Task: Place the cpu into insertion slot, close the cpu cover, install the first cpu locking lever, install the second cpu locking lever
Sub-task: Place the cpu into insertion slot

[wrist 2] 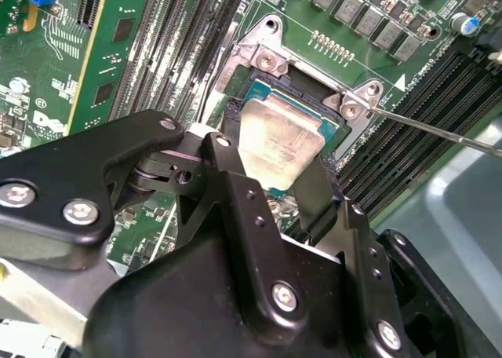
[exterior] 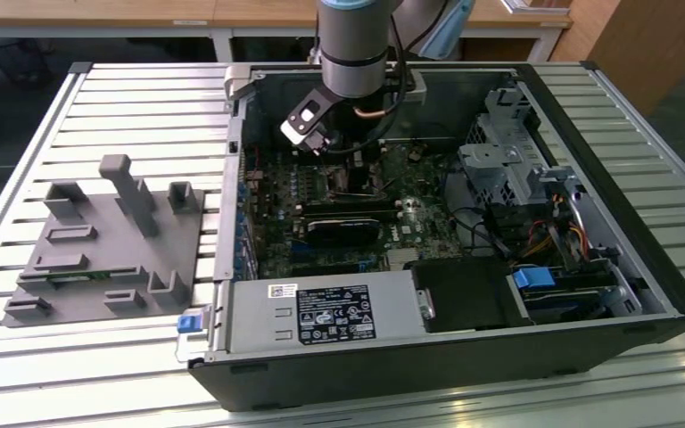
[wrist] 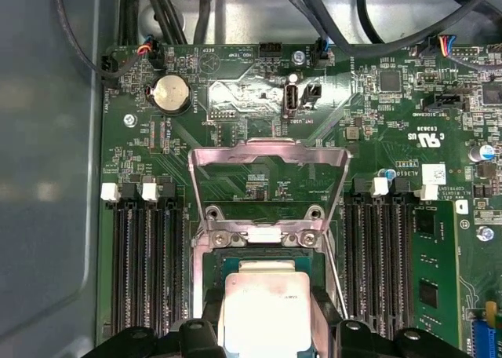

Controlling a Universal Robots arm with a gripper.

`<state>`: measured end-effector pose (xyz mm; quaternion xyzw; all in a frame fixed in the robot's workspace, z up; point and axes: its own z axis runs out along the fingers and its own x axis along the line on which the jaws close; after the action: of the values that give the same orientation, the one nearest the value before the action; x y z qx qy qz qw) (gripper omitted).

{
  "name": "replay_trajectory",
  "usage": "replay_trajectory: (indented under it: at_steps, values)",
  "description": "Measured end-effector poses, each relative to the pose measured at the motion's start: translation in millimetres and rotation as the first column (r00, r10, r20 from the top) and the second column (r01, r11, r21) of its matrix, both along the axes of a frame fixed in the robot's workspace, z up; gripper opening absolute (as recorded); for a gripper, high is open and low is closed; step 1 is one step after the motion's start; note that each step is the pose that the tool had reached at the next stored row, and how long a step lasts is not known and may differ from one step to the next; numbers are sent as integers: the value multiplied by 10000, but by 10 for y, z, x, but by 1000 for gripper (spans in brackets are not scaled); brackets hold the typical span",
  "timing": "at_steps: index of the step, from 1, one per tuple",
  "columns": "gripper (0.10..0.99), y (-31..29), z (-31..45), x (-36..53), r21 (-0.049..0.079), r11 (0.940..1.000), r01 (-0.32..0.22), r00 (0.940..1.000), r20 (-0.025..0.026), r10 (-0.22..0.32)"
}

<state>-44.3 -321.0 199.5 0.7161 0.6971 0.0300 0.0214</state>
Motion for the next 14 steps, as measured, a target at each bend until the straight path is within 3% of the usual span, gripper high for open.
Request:
replay_trajectory:
  at_steps: [14]
  values:
    - [525,26,-40,0,-47,10000,-1,10000,0,1]
